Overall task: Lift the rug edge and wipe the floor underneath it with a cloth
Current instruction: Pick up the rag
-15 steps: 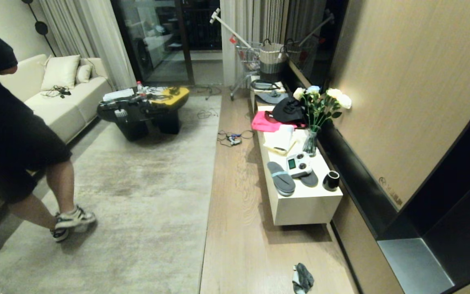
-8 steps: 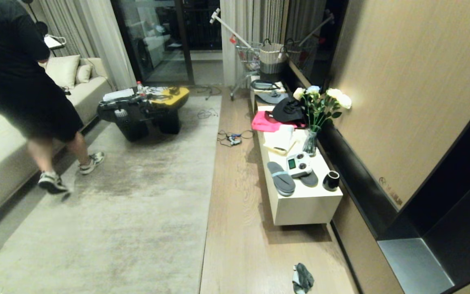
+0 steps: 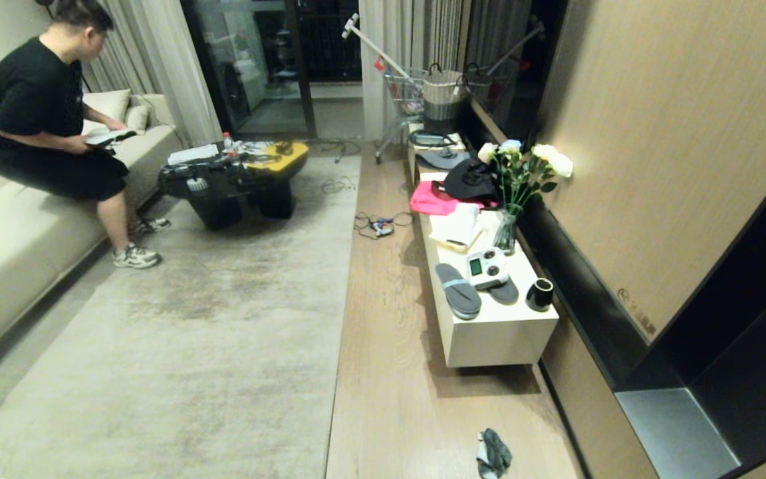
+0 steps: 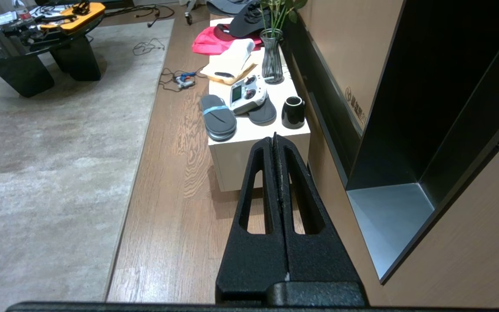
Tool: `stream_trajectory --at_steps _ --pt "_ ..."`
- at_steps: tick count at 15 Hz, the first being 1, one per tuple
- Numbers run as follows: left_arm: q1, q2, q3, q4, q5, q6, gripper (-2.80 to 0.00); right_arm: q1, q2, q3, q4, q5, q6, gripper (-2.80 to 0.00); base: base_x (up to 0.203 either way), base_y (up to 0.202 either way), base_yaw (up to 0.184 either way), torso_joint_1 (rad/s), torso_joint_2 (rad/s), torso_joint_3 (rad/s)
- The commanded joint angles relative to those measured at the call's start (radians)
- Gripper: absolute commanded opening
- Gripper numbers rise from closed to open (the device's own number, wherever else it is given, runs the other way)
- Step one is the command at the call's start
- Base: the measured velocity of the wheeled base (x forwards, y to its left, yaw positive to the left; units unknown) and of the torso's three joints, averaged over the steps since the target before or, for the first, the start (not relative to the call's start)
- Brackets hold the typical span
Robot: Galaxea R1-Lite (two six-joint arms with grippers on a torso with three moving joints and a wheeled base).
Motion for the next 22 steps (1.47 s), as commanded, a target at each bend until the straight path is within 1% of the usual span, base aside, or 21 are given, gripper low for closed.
stream_trajectory --at_steps 1,10,12,14,22 --pt "0.000 0.000 0.000 0.000 0.001 0.000 -2.80 0.000 0.002 0.000 0.001 -0.001 0.000 -2.80 0.000 0.000 0.000 0.000 0.00 0.000" --pt "0.001 0.000 0.000 0.000 0.001 0.000 -2.80 0.000 0.002 0.000 0.000 -0.001 -0.003 -2.80 0.000 0.000 0.000 0.000 0.00 0.000" --pt "0.000 0.000 0.000 0.000 0.001 0.000 -2.80 0.000 0.000 0.000 0.003 0.002 -0.019 -2.80 0.000 0.000 0.000 0.000 0.00 0.000" --pt "0.002 0.000 0.000 0.000 0.001 0.000 -2.80 0.000 0.000 0.000 0.004 0.002 -0.061 -2.80 0.000 0.000 0.000 0.000 0.00 0.000" --pt "0.002 0.000 0.000 0.000 0.001 0.000 -2.80 0.000 0.000 0.000 0.004 0.011 -0.082 -2.80 0.000 0.000 0.000 0.000 0.00 0.000"
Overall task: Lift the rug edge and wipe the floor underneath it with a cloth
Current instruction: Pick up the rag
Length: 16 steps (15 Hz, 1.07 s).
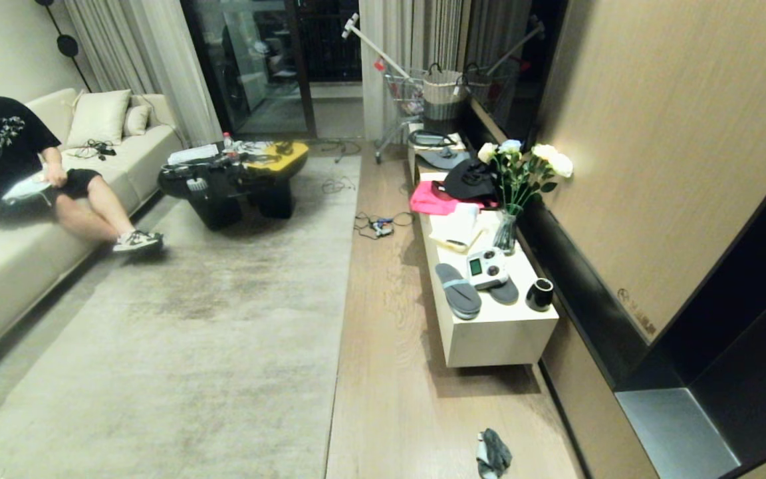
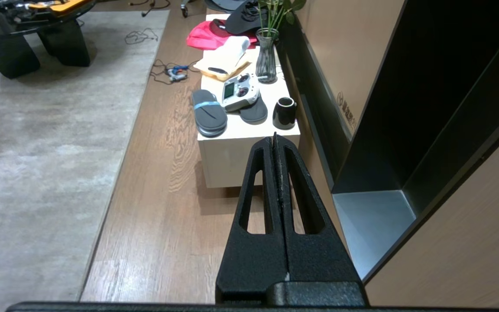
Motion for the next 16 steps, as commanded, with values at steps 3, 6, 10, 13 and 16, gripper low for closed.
stream_trajectory --at_steps 3,6,10,13,16 --pt "0.001 0.000 0.000 0.000 0.000 -0.001 -2.80 0.000 0.000 0.000 0.000 0.005 -0.007 -2.80 0.000 0.000 0.000 0.000 0.00 0.000" --pt "0.001 0.000 0.000 0.000 0.000 -0.001 -2.80 0.000 0.000 0.000 0.000 0.027 -0.013 -2.80 0.000 0.000 0.000 0.000 0.00 0.000" --pt "0.000 0.000 0.000 0.000 0.000 -0.001 -2.80 0.000 0.000 0.000 0.000 0.030 -0.045 -2.80 0.000 0.000 0.000 0.000 0.00 0.000" --pt "0.000 0.000 0.000 0.000 0.000 -0.001 -2.80 0.000 0.000 0.000 -0.002 0.032 -0.058 -2.80 0.000 0.000 0.000 0.000 0.00 0.000" --pt "0.000 0.000 0.000 0.000 0.000 -0.001 -2.80 0.000 0.000 0.000 -0.002 0.030 -0.061 -2.80 0.000 0.000 0.000 0.000 0.00 0.000"
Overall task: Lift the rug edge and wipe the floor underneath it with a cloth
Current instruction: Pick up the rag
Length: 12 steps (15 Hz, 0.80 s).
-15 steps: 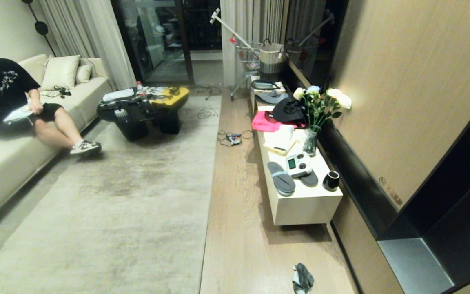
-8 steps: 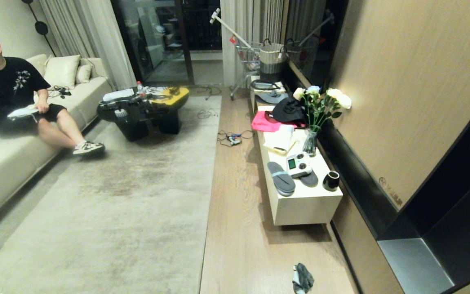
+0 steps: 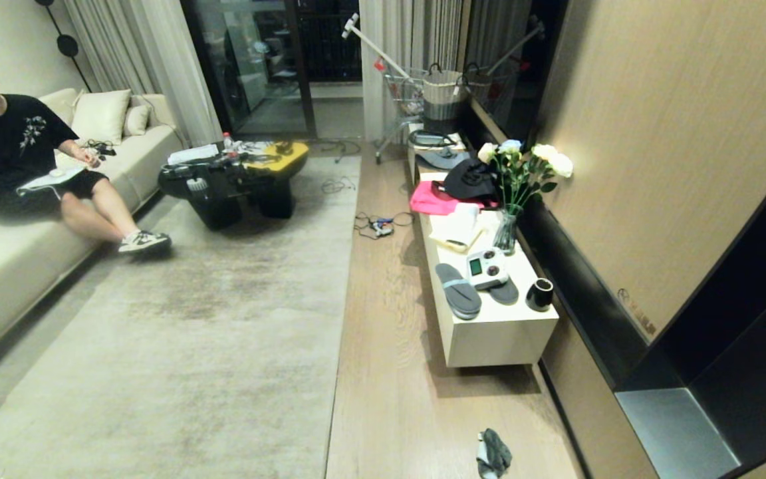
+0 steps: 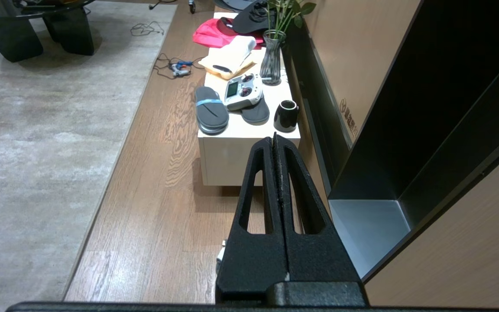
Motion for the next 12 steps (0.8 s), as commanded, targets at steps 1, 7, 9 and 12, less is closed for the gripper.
stream_trajectory --at_steps 1,7,9,12 --pt "0.000 0.000 0.000 0.000 0.000 0.000 -2.80 0.000 0.000 0.000 -0.001 -0.001 -0.002 -2.80 0.000 0.000 0.000 0.000 0.00 0.000" --pt "0.000 0.000 0.000 0.000 0.000 0.000 -2.80 0.000 0.000 0.000 -0.001 -0.001 -0.002 -2.80 0.000 0.000 0.000 0.000 0.00 0.000" --pt "0.000 0.000 0.000 0.000 0.000 0.000 -2.80 0.000 0.000 0.000 -0.001 -0.001 -0.001 -2.80 0.000 0.000 0.000 0.000 0.00 0.000" --pt "0.001 0.000 0.000 0.000 0.000 0.000 -2.80 0.000 0.000 0.000 -0.001 -0.001 0.002 -2.80 0.000 0.000 0.000 0.000 0.00 0.000"
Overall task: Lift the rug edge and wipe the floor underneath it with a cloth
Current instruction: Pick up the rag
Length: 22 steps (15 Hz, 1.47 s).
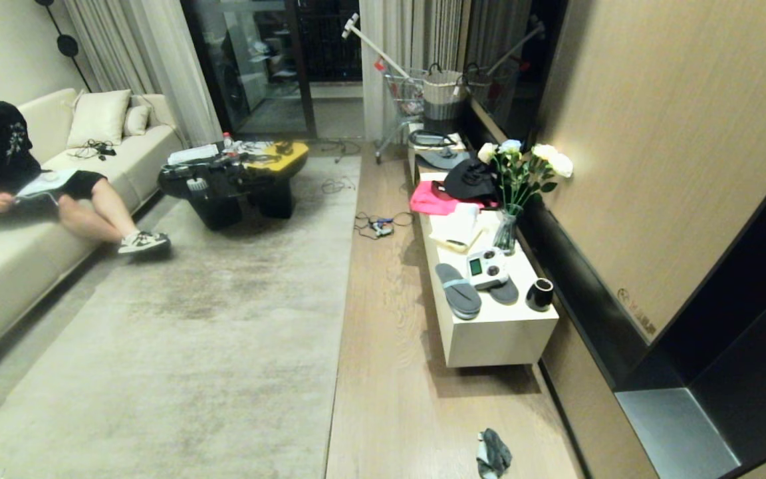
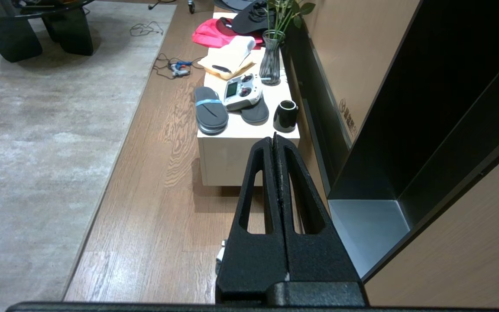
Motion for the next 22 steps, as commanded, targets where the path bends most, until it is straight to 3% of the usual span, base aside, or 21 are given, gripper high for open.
stream_trajectory --at_steps 1,22 --pt "0.001 0.000 0.000 0.000 0.000 0.000 -2.80 0.000 0.000 0.000 -0.001 0.000 0.004 -2.80 0.000 0.000 0.000 0.000 0.00 0.000" --pt "0.000 0.000 0.000 0.000 0.000 0.000 -2.80 0.000 0.000 0.000 0.001 0.000 -0.001 -2.80 0.000 0.000 0.000 0.000 0.00 0.000"
